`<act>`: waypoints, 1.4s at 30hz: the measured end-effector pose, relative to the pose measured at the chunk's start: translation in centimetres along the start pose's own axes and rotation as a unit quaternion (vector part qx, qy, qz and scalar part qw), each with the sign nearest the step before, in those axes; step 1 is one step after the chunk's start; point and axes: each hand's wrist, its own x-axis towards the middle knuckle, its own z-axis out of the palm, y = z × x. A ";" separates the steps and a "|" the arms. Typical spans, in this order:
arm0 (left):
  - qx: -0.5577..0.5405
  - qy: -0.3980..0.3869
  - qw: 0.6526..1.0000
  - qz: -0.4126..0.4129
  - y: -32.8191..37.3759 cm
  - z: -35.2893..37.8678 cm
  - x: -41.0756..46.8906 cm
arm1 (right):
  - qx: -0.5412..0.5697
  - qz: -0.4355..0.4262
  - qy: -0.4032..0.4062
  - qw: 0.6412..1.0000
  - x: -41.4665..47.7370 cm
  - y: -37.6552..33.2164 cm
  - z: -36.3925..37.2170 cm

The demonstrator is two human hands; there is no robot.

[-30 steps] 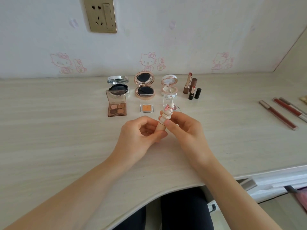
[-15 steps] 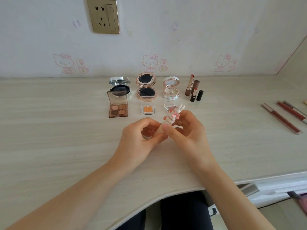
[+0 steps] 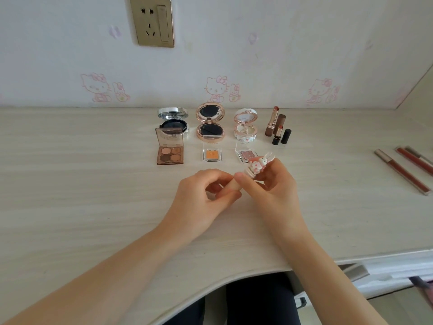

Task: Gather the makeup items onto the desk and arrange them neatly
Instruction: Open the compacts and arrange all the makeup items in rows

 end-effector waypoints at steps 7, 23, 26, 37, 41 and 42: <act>0.010 -0.013 1.000 0.009 -0.3 0.2 0.2 | -0.003 0.004 -0.021 1.000 -0.1 0.0 -0.2; 0.026 -0.011 0.999 0.021 -0.1 0.0 0.0 | 0.017 0.026 0.026 0.999 0.1 0.2 -0.3; 0.003 -0.001 1.000 0.000 -0.2 0.0 0.1 | 0.070 0.026 -0.008 0.997 0.1 0.1 -0.6; 0.013 -0.004 1.000 -0.013 -0.3 0.0 0.1 | 0.087 0.032 0.017 0.996 0.2 0.2 -0.6; -0.001 -0.006 1.000 -0.023 -0.3 -0.1 0.1 | 0.127 0.018 0.014 0.992 0.1 0.0 -0.7; -0.007 -0.003 1.000 -0.022 -0.3 0.0 0.1 | 0.133 0.014 0.014 0.991 0.1 0.0 -0.7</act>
